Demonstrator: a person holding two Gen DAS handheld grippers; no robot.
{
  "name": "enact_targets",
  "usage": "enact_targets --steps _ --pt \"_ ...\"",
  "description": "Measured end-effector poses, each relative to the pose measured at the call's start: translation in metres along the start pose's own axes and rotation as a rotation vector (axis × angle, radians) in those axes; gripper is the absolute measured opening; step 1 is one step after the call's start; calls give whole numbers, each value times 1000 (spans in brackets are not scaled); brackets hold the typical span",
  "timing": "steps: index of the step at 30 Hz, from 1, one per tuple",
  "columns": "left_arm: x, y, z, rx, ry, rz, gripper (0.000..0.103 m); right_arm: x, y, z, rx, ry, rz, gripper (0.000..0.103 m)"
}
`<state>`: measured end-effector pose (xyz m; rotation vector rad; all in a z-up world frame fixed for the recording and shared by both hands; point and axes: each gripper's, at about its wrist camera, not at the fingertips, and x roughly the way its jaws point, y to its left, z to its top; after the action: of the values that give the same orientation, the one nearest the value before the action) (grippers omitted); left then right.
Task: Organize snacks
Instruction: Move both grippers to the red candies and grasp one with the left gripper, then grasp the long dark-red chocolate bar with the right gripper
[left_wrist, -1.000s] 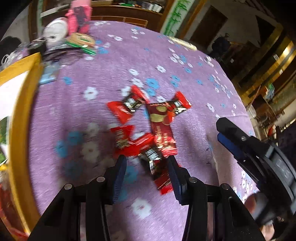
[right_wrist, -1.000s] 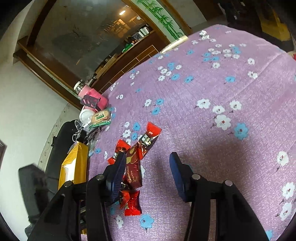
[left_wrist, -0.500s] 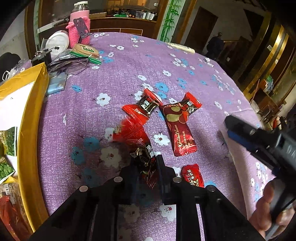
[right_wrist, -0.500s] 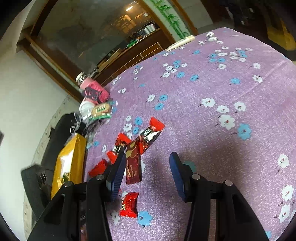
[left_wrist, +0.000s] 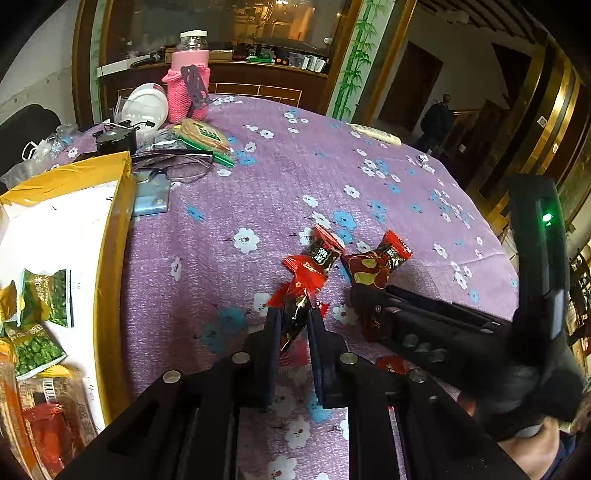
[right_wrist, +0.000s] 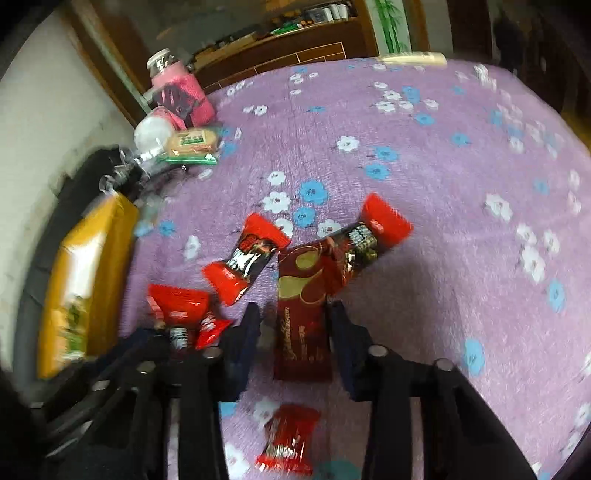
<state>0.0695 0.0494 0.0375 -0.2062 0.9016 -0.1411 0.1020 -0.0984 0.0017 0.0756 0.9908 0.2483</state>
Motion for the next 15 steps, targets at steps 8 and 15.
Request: enact_targets --steps 8,15 --pt "-1 -5 -2 29 -7 11 14 -22 -24 -21 27 -22 16 25" --pt "5 -4 -2 34 -8 38 14 -36 -42 -21 106 -76 121 25"
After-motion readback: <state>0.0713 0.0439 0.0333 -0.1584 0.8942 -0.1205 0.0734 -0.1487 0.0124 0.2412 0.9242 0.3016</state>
